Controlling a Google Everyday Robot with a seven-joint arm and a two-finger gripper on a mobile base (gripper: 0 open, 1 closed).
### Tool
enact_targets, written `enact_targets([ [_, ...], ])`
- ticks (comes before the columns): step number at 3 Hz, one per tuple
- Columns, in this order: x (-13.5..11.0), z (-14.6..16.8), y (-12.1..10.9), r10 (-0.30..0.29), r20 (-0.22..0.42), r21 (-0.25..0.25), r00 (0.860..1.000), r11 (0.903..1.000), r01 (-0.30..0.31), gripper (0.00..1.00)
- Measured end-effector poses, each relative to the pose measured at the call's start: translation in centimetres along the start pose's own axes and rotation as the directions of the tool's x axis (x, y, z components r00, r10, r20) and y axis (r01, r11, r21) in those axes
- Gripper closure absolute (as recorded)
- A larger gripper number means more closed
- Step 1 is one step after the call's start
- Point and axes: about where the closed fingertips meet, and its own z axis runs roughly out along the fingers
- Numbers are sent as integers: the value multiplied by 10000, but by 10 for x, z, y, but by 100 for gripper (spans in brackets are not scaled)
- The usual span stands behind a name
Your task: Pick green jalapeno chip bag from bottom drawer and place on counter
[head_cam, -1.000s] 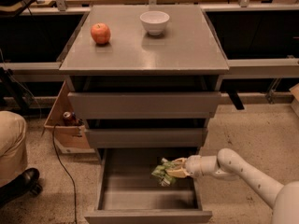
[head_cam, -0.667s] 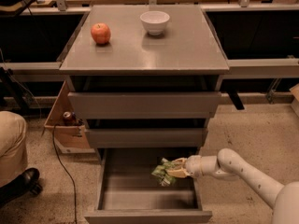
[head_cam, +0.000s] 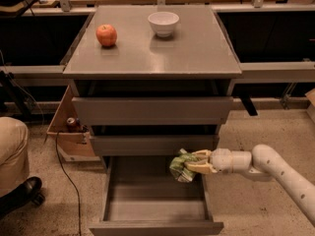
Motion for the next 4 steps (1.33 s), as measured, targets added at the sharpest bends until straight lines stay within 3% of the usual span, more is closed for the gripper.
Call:
enact_targets([
  [1,-72,-20,5,-657,831,-308,9944,9972,684,100],
  [2,-163,-39,15,-1844,1567,-311,9703,9810,1914,100],
  [3,-208,-46,23,-2473,1922,-241,9497,9662,2565,100],
  [4,-209,-46,23,-2479,1920,-240,9496,9661,2570,100],
])
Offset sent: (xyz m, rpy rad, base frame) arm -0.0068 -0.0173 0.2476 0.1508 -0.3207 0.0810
